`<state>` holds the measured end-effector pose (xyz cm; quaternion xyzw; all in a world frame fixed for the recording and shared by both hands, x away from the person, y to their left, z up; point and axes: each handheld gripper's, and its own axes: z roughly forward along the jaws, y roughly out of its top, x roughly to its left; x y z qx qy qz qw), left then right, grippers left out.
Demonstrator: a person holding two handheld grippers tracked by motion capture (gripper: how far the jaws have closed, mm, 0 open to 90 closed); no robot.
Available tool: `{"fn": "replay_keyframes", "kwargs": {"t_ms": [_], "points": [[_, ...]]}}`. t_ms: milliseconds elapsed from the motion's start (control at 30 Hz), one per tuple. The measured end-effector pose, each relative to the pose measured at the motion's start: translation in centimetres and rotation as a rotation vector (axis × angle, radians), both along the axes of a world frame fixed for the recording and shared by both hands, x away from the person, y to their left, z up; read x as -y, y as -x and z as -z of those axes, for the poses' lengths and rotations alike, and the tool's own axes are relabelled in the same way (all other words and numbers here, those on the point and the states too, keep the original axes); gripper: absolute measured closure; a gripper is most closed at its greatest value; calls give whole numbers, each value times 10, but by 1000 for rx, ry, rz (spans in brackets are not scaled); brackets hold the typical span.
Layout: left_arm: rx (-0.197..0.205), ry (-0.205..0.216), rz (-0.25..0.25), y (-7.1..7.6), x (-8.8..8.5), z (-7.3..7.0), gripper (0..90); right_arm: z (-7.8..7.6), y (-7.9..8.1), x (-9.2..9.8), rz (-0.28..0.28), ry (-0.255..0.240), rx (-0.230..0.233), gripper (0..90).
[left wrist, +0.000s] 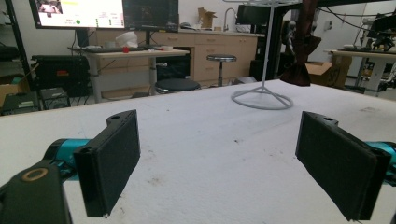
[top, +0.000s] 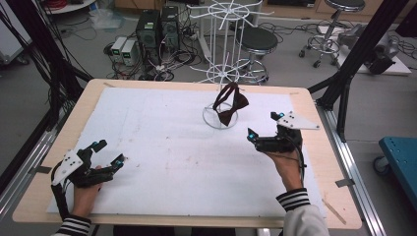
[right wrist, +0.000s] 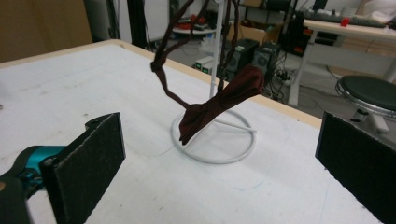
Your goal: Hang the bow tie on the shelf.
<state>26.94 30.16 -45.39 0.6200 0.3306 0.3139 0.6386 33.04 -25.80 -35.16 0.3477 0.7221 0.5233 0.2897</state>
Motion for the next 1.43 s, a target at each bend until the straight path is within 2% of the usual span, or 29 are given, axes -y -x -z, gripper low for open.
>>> {"fn": "replay_keyframes", "kwargs": {"t_ms": [67,200,267,333,567,733,833,967,1133,1167,1433], "points": [[-2,1,-2,0,0,0,143,5,11,5,9,-40,68,7],[-4,1,-1,0,0,0,143,13,23,13,3,-61,66,7],[-3,2,-1,0,0,0,143,25,32,21,16,-51,80,7],[-3,2,-2,0,0,0,143,32,39,25,18,-73,75,7],[1,0,-2,0,0,0,143,52,59,37,47,-113,142,7],[3,-2,-1,0,0,0,143,63,63,40,74,-133,168,7],[3,-3,0,1,0,0,143,74,63,42,90,-166,181,7],[4,-2,1,1,0,0,143,85,62,42,90,-184,163,7],[7,-4,-1,1,0,0,143,95,61,40,91,-184,154,7],[7,-3,-1,1,0,0,143,99,60,38,88,-170,147,7],[10,3,-1,1,0,0,142,100,61,36,83,-150,156,7]]}}
